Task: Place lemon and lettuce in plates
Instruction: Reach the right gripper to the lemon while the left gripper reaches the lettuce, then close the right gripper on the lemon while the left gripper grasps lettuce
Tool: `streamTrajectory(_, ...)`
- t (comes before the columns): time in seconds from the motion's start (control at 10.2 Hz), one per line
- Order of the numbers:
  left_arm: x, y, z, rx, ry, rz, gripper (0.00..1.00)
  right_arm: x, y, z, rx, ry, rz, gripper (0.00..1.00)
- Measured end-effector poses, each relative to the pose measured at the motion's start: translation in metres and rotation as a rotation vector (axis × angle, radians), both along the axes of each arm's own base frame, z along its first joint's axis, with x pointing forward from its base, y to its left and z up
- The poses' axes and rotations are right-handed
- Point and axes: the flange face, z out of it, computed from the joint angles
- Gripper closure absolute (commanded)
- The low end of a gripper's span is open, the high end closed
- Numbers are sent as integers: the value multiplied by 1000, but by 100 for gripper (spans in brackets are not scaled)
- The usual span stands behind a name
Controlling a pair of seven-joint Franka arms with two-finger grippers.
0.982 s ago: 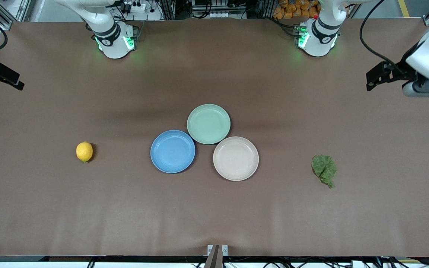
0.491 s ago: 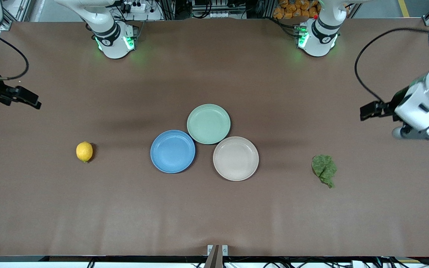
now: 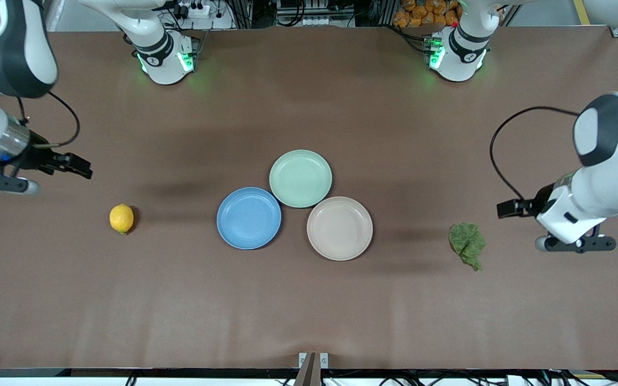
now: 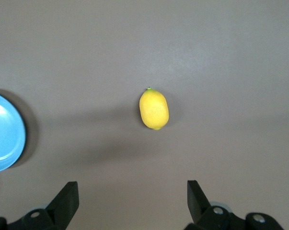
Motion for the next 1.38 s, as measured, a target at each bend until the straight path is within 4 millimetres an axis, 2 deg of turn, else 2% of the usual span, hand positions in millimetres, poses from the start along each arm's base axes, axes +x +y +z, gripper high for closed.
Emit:
streamTrajectory(0.1, 5, -1, -32, -5, -18, 0, 0, 1, 0, -25, 0, 6, 2, 0)
streamTrajectory(0.29, 2, -3, -93, -12, -41, 0, 0, 7, -1, -71, 0, 22, 36, 0)
streamTrajectory(0.39, -1, -4, -120, -13, -32, -2, 0, 12, -4, -98, 0, 29, 64, 0)
streamTrajectory(0.49, -2, -5, -137, -15, -25, -2, 0, 17, -6, -122, 0, 32, 84, 0)
streamTrajectory(0.69, 1, -10, -165, -18, -43, 23, 0, 24, -11, -159, -1, 28, 121, 0)
streamTrajectory(1.08, 5, -14, -219, -16, -66, 46, 0, 30, -18, -210, -7, 11, 155, 0)
streamTrajectory(1.28, 3, -14, -236, 10, -58, 20, 0, 31, -21, -234, -11, 5, 154, 0)
streamTrajectory(1.38, 2, -13, -241, 17, -54, 13, 0, 31, -22, -245, -13, -1, 152, 3)
